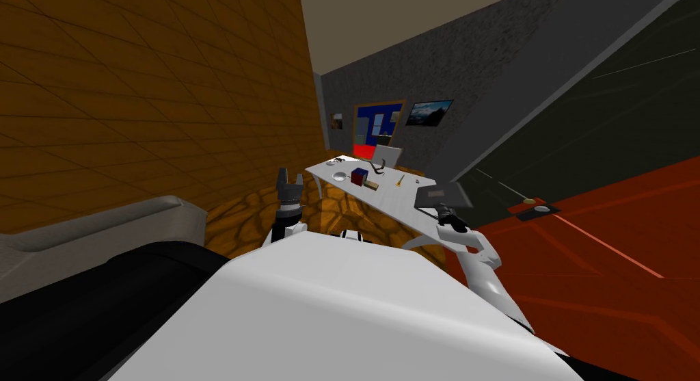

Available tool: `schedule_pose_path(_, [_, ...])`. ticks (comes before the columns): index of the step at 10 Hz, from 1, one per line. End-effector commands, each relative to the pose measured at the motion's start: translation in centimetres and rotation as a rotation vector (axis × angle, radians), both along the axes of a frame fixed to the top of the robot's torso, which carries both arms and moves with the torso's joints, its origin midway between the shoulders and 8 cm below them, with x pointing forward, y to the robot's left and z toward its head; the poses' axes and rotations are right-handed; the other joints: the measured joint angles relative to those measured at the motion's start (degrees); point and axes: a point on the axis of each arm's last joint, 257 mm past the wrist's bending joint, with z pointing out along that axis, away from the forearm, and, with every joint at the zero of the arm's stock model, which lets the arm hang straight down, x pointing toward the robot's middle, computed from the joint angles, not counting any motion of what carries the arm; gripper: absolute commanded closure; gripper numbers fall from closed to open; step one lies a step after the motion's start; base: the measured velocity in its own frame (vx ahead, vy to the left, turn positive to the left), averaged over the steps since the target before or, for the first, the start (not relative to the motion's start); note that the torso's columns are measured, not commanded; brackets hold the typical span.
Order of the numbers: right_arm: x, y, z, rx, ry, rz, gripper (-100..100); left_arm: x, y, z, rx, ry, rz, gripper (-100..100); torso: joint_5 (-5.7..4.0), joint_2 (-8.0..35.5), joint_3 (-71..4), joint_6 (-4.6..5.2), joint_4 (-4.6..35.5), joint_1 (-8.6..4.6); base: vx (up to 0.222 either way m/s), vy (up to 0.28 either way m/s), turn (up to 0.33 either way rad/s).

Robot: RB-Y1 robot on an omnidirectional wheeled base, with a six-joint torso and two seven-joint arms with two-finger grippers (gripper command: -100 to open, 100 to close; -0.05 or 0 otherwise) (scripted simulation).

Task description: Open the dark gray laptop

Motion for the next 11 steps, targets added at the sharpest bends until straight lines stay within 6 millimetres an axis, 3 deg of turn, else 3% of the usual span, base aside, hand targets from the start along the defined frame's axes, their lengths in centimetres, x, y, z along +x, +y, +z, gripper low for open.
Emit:
schedule_pose_path(1, [0.3, 1.7, -2.5, 0.081, -0.024, 0.005, 100, 0.0, 0.0, 0.0, 0.000, 0.000, 0.000, 0, 0.00, -0.02, 0.00, -0.05, 0.03, -0.02, -0.016, -0.077, -0.007])
schedule_pose_path(4, [0.9, 3.9, -5.4, 0.196, -0.066, 0.007, 100, 0.0, 0.0, 0.0, 0.000, 0.000, 0.000, 0, -0.09, -0.32, -0.17, -0.33, -0.11, 0.14, -0.011, -0.079, -0.013])
schedule_pose_path(5, [1.0, 2.1, -3.1, 0.154, -0.069, -0.009, -100, 0.0, 0.0, 0.0, 0.000, 0.000, 0.000, 0, -0.15, -0.38, -0.20, -0.41, -0.15, 0.14, -0.039, -0.027, 0.028])
schedule_pose_path(7, [1.1, 1.9, -2.5, 0.152, -0.069, -0.013, -100, 0.0, 0.0, 0.0, 0.000, 0.000, 0.000, 0, 0.47, 0.45, 0.23, 0.28, 0.33, 0.63, -0.014, 0.014, 0.016])
schedule_pose_path(11, [1.5, 1.1, 0.2, 0.144, -0.070, -0.026, -100, 0.0, 0.0, 0.0, 0.000, 0.000, 0.000, 0, 0.54, 0.84, 0.44, 0.42, 0.47, 0.54, -0.025, 0.015, 0.022])
